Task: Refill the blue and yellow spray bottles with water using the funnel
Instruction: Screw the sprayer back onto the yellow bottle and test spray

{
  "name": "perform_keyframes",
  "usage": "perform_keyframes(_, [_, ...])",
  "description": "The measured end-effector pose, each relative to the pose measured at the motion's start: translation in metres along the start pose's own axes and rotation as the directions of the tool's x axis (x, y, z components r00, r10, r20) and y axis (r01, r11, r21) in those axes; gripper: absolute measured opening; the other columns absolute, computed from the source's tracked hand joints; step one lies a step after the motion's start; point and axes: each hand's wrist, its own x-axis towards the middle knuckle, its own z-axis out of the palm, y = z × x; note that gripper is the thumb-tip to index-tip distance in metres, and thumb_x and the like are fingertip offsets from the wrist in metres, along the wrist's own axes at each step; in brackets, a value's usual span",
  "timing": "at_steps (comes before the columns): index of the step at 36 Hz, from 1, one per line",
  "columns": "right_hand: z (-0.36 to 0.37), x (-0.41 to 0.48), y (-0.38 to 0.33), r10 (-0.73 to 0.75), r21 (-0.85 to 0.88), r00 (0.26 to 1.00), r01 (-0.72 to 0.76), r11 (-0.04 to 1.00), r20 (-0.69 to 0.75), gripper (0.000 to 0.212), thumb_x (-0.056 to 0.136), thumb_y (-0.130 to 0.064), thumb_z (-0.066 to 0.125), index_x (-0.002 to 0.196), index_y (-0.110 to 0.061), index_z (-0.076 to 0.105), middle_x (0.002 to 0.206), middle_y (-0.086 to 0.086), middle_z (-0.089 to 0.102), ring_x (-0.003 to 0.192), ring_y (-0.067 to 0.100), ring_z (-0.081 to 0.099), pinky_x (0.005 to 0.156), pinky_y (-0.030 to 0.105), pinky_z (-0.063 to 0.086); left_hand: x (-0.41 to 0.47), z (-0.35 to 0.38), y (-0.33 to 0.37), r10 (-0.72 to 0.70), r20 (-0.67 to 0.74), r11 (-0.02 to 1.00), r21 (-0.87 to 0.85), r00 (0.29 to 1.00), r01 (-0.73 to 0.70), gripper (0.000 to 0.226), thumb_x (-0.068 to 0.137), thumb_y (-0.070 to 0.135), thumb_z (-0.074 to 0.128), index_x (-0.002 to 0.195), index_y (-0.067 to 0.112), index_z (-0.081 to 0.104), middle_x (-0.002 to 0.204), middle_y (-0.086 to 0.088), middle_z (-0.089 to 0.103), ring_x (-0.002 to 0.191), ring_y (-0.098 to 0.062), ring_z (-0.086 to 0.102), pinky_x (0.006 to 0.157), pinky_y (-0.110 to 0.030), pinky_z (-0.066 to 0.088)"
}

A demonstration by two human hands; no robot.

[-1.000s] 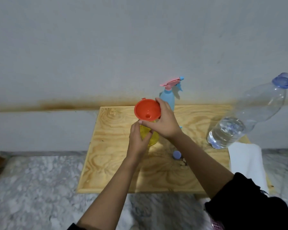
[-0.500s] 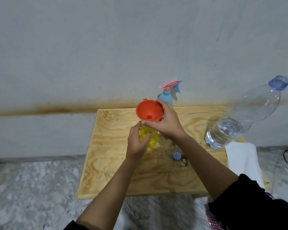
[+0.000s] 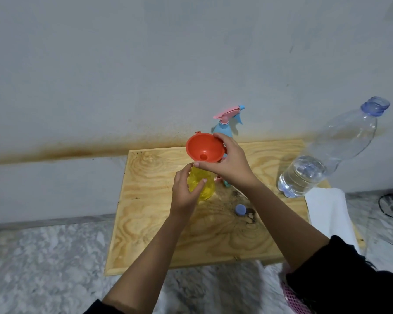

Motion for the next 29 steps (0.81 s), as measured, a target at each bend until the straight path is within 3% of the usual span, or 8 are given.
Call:
perform_keyframes(5, [-0.003,0.000,0.000,0.040,0.051,0.999,-0.038,0.998,-0.030,0.088,0.061,-0.039,0.085,0.136,-0.022,0.042,0.132,-0.004,0.047,0.117,0.010,0.046,0.092,0.023,0.044,0.001,-0.002,0.000,0.031,0.006,1.000,-0.002,0.999,-0.031,0.049,0.086,0.025,0.068,0.125,0.040,0.043,0.115,0.017,0.045,0.108,0.018,0.043,0.088,-0.014,0.040])
perform_keyframes(8, [-0.008,-0.001,-0.001,0.076,0.127,0.995,-0.067,0.990,-0.067,0.081,0.062,-0.035,0.085,0.132,-0.023,0.045,0.126,-0.005,0.050,0.112,0.010,0.050,0.084,0.016,0.045,0.002,-0.003,-0.002,0.044,0.015,0.999,-0.008,0.999,-0.044,0.048,0.082,0.033,0.067,0.125,0.037,0.046,0.114,0.018,0.045,0.108,0.013,0.046,0.091,-0.027,0.047])
perform_keyframes(12, [-0.020,-0.001,0.003,0.127,0.178,0.983,-0.102,0.979,-0.132,0.079,0.061,-0.035,0.086,0.129,-0.025,0.047,0.122,-0.006,0.052,0.110,0.012,0.053,0.086,0.023,0.050,0.003,-0.005,-0.003,0.062,0.029,0.998,0.009,0.998,-0.062,0.048,0.080,0.035,0.065,0.123,0.035,0.046,0.112,0.014,0.045,0.106,0.013,0.046,0.092,-0.036,0.049])
perform_keyframes(17, [-0.043,-0.002,0.027,0.204,0.163,0.959,-0.174,0.971,-0.197,0.080,0.062,-0.028,0.086,0.131,-0.019,0.046,0.120,-0.005,0.050,0.109,0.012,0.053,0.086,0.021,0.045,0.004,-0.004,-0.004,0.077,0.028,0.997,0.023,0.997,-0.077,0.046,0.081,0.035,0.065,0.123,0.035,0.045,0.113,0.014,0.046,0.104,0.010,0.047,0.090,-0.029,0.047])
perform_keyframes(22, [-0.065,-0.006,0.074,0.311,0.046,0.928,-0.308,0.950,-0.207,0.091,0.060,-0.023,0.088,0.135,-0.011,0.039,0.119,-0.002,0.044,0.110,0.018,0.048,0.093,0.031,0.044,0.002,0.004,-0.010,0.143,-0.023,0.983,0.120,0.989,-0.139,0.053,0.086,0.034,0.061,0.132,0.011,0.046,0.124,0.002,0.046,0.113,0.002,0.041,0.092,-0.001,0.031])
perform_keyframes(25, [-0.072,-0.010,0.104,0.373,-0.036,0.907,-0.387,0.921,-0.193,0.097,0.057,-0.022,0.089,0.136,-0.010,0.035,0.122,0.003,0.044,0.110,0.021,0.047,0.095,0.041,0.046,0.001,0.010,-0.015,0.135,-0.035,0.984,0.121,0.990,-0.130,0.058,0.089,0.039,0.057,0.136,0.009,0.042,0.130,0.004,0.044,0.120,0.003,0.038,0.097,0.000,0.026])
perform_keyframes(29, [-0.077,-0.013,0.130,0.435,-0.108,0.882,-0.458,0.883,-0.184,0.095,0.060,-0.018,0.088,0.137,-0.007,0.033,0.132,0.011,0.044,0.106,0.016,0.042,0.084,0.028,0.037,-0.003,0.018,-0.021,0.094,-0.035,0.992,0.082,0.995,-0.091,0.066,0.090,0.054,0.047,0.144,0.021,0.031,0.140,0.005,0.039,0.128,-0.001,0.036,0.101,-0.005,0.028])
